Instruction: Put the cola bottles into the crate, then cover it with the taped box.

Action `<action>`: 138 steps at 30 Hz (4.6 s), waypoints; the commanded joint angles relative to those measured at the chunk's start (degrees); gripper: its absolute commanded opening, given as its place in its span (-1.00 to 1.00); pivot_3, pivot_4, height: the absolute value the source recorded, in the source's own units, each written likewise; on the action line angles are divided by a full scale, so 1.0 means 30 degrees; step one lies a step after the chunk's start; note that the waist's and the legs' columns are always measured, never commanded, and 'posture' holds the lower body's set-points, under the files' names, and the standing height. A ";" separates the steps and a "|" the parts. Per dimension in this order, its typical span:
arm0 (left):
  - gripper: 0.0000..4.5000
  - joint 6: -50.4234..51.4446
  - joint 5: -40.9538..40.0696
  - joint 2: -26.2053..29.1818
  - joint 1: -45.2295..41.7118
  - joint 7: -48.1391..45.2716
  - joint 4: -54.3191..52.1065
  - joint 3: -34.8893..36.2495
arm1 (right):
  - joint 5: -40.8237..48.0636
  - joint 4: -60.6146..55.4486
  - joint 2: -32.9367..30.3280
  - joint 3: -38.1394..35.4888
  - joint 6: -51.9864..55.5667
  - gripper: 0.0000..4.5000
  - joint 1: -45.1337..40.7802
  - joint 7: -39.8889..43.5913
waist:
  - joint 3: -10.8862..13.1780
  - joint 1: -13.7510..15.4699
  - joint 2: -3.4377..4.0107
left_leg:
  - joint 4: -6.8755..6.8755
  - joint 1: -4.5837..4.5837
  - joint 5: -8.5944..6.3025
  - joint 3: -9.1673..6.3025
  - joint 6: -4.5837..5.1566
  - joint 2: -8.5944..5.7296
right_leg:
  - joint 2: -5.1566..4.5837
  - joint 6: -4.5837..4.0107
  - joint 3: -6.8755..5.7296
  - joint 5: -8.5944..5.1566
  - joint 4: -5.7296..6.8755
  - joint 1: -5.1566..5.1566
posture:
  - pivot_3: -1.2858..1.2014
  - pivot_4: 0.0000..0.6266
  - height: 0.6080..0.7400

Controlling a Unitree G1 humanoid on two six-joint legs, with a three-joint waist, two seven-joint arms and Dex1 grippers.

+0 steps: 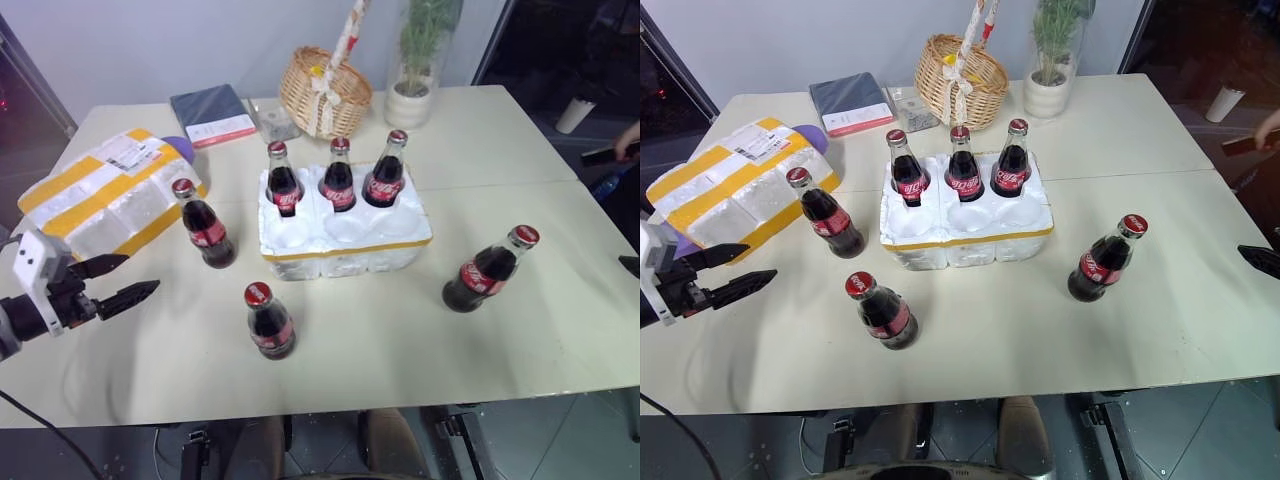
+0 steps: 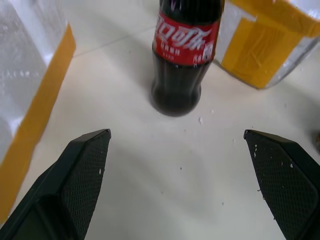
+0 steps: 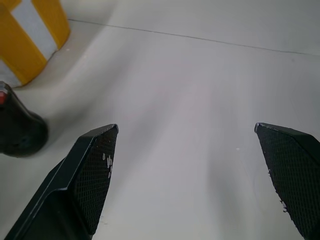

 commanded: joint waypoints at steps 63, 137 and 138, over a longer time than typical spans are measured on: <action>0.24 0.2051 0.1767 -0.4015 -2.1809 -0.7800 0.9292 -1.1190 | 0.9054 -1.7796 -0.1083 -0.2175 1.5034 1.00 -0.2157 -0.1231 | 0.0231 0.0394 -0.0237 | 0.0278 -0.0322 0.0025 -0.0113 -0.0022 -0.0037 | 0.0032 0.0182 -0.0039 0.0071 0.0269 -0.0264 | 0.03 -0.52 1.00; 0.97 0.2577 -0.2189 0.4254 -1.2783 -1.0955 0.0226 -0.8883 | 0.8987 -2.6946 0.8885 1.3318 1.1906 1.00 -0.2361 -0.9872 | 0.0265 0.0505 -0.0178 | 0.0318 -0.0325 0.0019 -0.0130 -0.0013 -0.0020 | 0.0048 0.0173 -0.0038 0.0068 0.0273 -0.0247 | 0.03 -0.52 1.00; 0.97 0.2349 -0.2180 0.4344 -1.2764 -1.0955 0.0327 -0.9073 | 0.8521 -2.6626 0.9270 1.3729 1.1612 1.00 -0.2366 -0.9888 | 0.0265 0.0503 -0.0178 | 0.0322 -0.0323 0.0019 -0.0132 -0.0013 -0.0019 | 0.0048 0.0173 -0.0040 0.0069 0.0274 -0.0245 | 0.03 -0.52 1.00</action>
